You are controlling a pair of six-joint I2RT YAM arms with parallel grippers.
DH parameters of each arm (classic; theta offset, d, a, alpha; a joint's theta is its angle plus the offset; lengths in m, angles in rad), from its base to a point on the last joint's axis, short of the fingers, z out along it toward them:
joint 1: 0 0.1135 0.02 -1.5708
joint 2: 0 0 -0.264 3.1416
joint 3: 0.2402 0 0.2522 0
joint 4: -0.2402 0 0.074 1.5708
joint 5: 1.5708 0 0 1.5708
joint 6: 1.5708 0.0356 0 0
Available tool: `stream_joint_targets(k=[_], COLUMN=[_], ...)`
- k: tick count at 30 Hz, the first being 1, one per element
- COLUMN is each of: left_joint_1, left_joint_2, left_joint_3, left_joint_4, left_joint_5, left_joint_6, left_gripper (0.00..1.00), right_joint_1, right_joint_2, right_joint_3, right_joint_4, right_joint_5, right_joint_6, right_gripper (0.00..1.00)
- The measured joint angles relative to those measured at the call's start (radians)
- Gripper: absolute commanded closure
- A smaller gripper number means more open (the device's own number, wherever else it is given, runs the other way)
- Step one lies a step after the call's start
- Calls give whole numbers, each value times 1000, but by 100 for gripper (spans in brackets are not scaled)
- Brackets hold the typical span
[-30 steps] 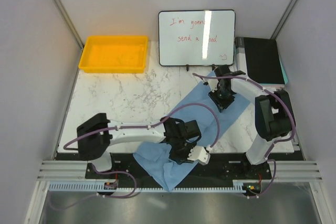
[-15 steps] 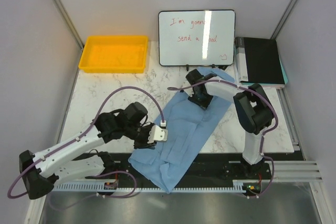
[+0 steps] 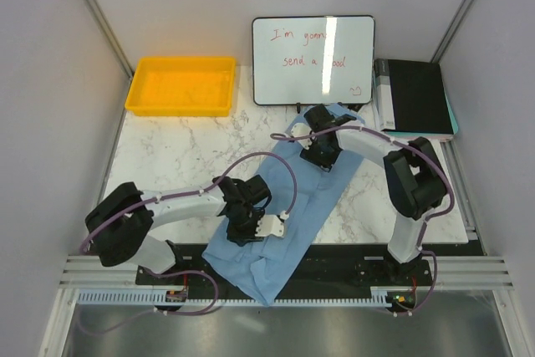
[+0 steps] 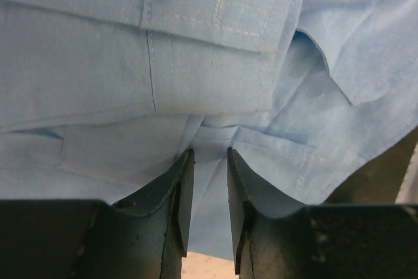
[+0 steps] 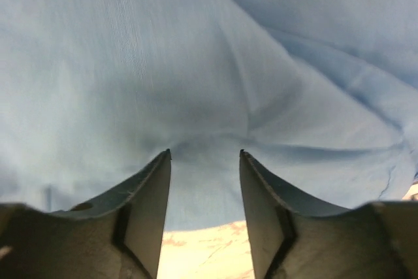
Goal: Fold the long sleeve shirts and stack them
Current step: Fold the shirt
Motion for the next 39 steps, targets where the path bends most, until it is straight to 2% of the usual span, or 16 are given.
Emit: stream_joint_targets(k=[5, 12, 18, 21, 22, 23, 25, 26, 27, 28, 31, 32, 33, 34, 36, 39], left_joint_1=[-47, -207, -291, -294, -294, -294, -293, -292, -289, -281, -204, -150, -105, -40, 44, 90], left_joint_2=[63, 156, 294, 296, 287, 274, 222, 177, 113, 60, -172, -251, -316, -408, -556, -700], left_joint_3=[11, 96, 268, 316, 321, 320, 311, 298, 278, 263, 199, 177, 161, 133, 95, 63], left_joint_4=[29, 55, 95, 129, 146, 150, 155, 162, 165, 165, 156, 154, 150, 145, 138, 134], left_joint_5=[-25, -8, 67, 113, 124, 131, 147, 154, 163, 171, 210, 223, 221, 215, 189, 166], left_joint_6=[10, -32, -124, -157, -166, -173, -188, -197, -206, -209, -220, -222, -221, -217, -205, -181], left_gripper=[68, 68, 68, 68, 67, 61, 53, 43, 39, 34, 13, 1, 1, 1, 1, 5], right_joint_1=[-97, -168, -182, -183, -182, -182, -180, -179, -179, -179, -179, -179, -179, -179, -177, -164], right_joint_2=[-117, -152, -35, 50, 67, 76, 82, 80, 74, 59, -95, -170, -256, -344, -505, -653], right_joint_3=[3, -13, -29, 40, 66, 79, 93, 93, 90, 79, -27, -58, -80, -92, -98, -96], right_joint_4=[-76, -150, -121, -134, -129, -123, -104, -97, -90, -80, -65, -69, -77, -76, -59, -12], right_joint_5=[-139, -183, -171, -167, -170, -171, -175, -179, -185, -190, -219, -229, -241, -254, -286, -356], right_joint_6=[62, 124, 128, 125, 121, 117, 103, 96, 86, 77, 42, 34, 24, 18, 21, 28], right_gripper=[47, 51, 55, 55, 55, 55, 55, 54, 53, 49, 41, 39, 30, 2, 2, 2])
